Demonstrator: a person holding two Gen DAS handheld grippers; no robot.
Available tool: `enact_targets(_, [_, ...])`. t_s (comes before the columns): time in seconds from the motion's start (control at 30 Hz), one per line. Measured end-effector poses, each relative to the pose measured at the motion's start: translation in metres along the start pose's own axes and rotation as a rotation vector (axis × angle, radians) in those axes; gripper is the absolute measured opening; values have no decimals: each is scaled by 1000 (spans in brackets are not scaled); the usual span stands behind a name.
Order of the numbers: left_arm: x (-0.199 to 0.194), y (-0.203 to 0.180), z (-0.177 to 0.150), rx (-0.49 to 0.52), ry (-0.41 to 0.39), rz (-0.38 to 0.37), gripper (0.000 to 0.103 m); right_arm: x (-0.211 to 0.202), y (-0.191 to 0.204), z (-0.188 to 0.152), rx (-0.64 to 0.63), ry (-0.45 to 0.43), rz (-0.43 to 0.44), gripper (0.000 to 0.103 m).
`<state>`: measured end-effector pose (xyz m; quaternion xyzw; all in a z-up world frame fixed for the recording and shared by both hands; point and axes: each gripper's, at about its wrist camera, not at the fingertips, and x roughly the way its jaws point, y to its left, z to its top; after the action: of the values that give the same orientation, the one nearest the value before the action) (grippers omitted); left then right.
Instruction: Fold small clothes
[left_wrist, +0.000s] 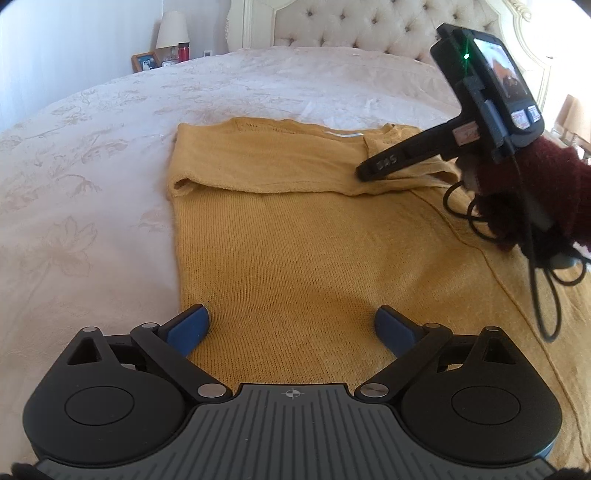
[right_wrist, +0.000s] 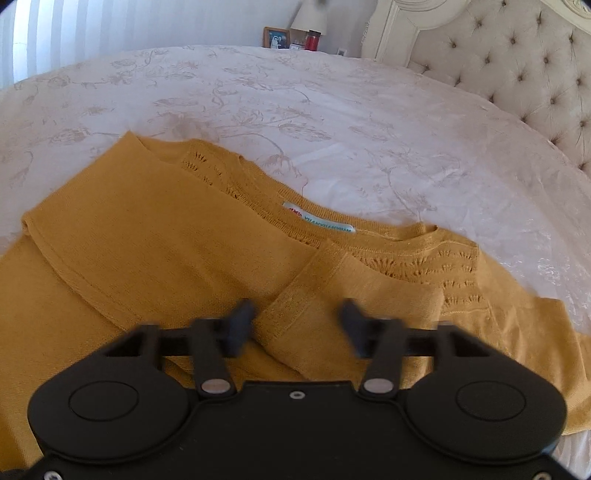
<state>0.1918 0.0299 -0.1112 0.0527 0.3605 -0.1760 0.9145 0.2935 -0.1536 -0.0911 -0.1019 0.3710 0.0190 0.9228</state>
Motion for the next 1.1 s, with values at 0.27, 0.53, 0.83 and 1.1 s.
enact_targets(0.27, [0, -1, -2, 7, -5, 5, 99, -23, -60, 3, 81, -3, -125, 14])
enact_targets(0.53, [0, -1, -2, 8, -7, 4, 100, -19, -133, -22, 285, 63, -157, 15])
enact_targets(0.83, [1, -1, -3, 11, -13, 4, 102, -22, -149, -35, 406, -9, -113, 40])
enact_targets(1.1, [0, -2, -5, 10, -20, 4, 102, 5, -162, -36, 521, 27, -67, 66])
